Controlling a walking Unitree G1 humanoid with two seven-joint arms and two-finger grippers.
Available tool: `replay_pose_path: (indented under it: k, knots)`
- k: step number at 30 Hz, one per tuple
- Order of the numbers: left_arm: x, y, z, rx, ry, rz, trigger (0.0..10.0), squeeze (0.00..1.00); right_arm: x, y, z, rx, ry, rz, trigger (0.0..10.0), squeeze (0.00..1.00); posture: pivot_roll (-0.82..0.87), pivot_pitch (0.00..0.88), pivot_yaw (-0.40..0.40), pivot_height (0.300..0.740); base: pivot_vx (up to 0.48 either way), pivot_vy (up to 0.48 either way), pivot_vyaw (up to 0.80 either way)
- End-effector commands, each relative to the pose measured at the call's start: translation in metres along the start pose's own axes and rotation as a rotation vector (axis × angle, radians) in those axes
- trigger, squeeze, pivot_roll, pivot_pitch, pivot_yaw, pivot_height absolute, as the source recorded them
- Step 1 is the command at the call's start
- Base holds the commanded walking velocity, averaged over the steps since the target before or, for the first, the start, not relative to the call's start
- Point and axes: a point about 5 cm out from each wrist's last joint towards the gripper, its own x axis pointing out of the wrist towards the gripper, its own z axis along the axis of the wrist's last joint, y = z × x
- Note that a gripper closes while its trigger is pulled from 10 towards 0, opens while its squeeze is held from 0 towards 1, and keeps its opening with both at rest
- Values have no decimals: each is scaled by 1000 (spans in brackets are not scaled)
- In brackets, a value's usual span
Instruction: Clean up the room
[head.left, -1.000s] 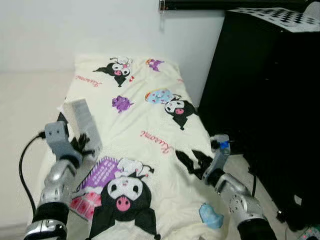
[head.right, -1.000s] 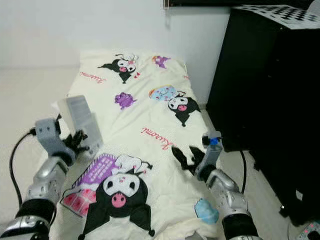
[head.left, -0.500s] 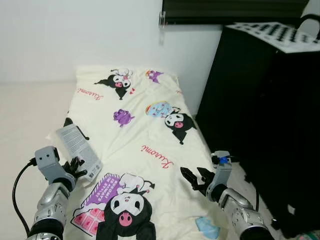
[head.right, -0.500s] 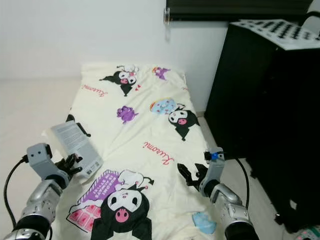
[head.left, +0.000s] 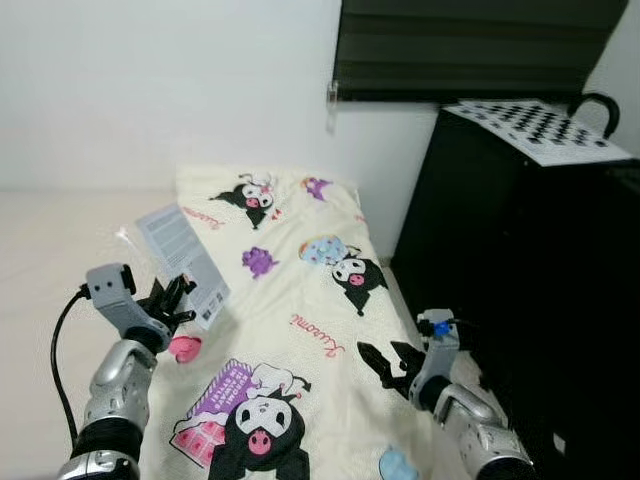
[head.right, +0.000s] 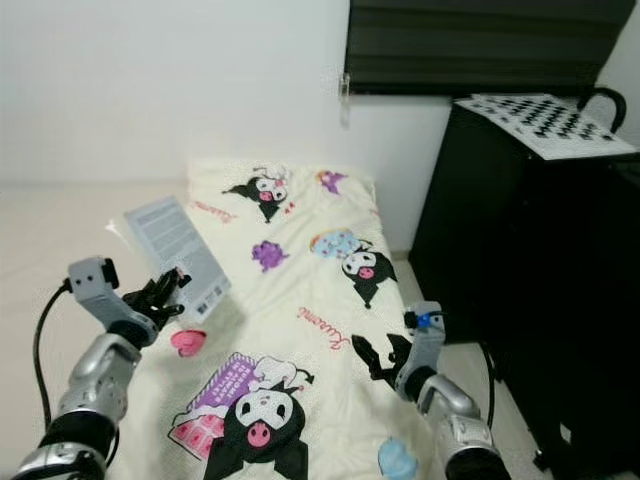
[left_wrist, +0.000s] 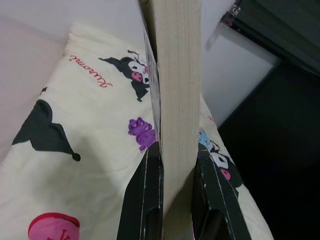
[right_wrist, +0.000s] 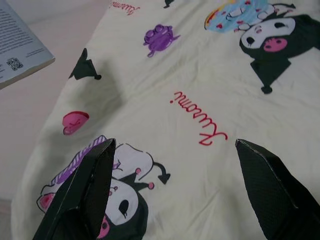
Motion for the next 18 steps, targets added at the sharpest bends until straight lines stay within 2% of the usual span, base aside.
replay_pose_path:
  k: [1, 3, 6, 7, 10, 12, 13, 14, 15, 17, 18]
  knots:
    - [-1, -2, -4, 0, 9, -15, 10000, 0, -4, -6, -8, -8, 30, -38, 10000, 0, -63, 0, -81, 726, 0, 0, 0]
    - [-3, 0, -7, 5, 22, -7, 10000, 0, -5, -8, -12, -33, 51, -70, 10000, 0, -63, 0, -81, 731, 0, 0, 0]
    - [-15, 18, -20, 35, 98, 90, 10000, 0, -15, -17, -37, -83, 161, -137, 10000, 0, -57, 0, -81, 731, 0, 0, 0]
    - [-15, 18, -20, 35, 98, 90, 10000, 0, -15, -17, -37, -83, 161, -137, 10000, 0, -57, 0, -81, 731, 0, 0, 0]
    - [-33, 38, -35, 47, 185, 224, 10000, 0, -29, -26, -58, -84, 240, -208, 10000, 0, -53, 0, -80, 731, 0, 0, 785]
    - [-56, 54, -52, 44, 276, 329, 10000, 0, -43, -30, -77, -53, 294, -235, 10000, 0, -54, 0, -79, 731, 0, 0, 750]
    - [-56, 54, -52, 44, 276, 329, 10000, 0, -43, -30, -77, -53, 294, -235, 10000, 0, -54, 0, -79, 731, 0, 0, 750]
    - [-65, 60, -58, 34, 306, 365, 10000, 0, -47, -30, -83, -47, 313, -238, 10000, 0, -55, 0, -76, 731, 0, 0, 750]
    - [-65, 60, -58, 34, 306, 365, 10000, 0, -47, -30, -83, -47, 313, -238, 10000, 0, -55, 0, -76, 731, 0, 0, 750]
    - [-82, 68, -68, 35, 366, 431, 10000, 0, -51, -29, -89, -55, 328, -232, 10000, 0, -57, 0, -73, 731, 0, 0, 738]
    - [-82, 68, -68, 35, 366, 431, 10000, 0, -51, -29, -89, -55, 328, -232, 10000, 0, -57, 0, -73, 731, 0, 0, 738]
